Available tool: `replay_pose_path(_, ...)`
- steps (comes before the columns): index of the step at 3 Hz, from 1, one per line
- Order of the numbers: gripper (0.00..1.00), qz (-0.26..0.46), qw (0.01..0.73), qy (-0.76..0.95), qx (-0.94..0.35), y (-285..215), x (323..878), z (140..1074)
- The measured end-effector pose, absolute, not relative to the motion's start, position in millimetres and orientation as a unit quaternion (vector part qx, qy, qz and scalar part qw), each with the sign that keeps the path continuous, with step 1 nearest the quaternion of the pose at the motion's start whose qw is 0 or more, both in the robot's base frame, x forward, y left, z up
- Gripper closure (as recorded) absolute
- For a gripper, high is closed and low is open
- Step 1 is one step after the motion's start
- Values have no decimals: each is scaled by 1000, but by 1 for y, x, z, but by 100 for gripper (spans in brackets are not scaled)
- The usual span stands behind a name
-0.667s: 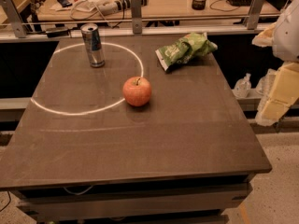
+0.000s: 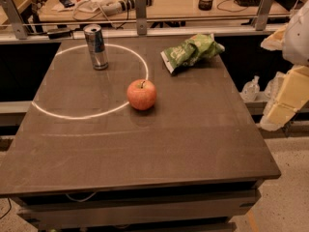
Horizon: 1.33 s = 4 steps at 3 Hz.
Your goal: Move apple near green jalapeno chip bag
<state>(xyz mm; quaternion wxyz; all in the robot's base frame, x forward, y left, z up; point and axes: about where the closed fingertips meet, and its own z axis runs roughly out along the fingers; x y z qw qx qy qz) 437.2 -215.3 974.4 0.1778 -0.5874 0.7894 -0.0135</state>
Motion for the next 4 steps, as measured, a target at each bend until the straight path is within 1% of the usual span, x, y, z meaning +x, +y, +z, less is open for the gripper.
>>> replay_pose_path(1,0,34,227,797,-559,-210,434,963)
replay_pose_path(2,0,94,295,797,-518,-188,433,950)
replay_pose_path(3,0,149,361,776,-495,-156,438,934)
replay_pose_path(4,0,186,416,755,-472,-124,435,930)
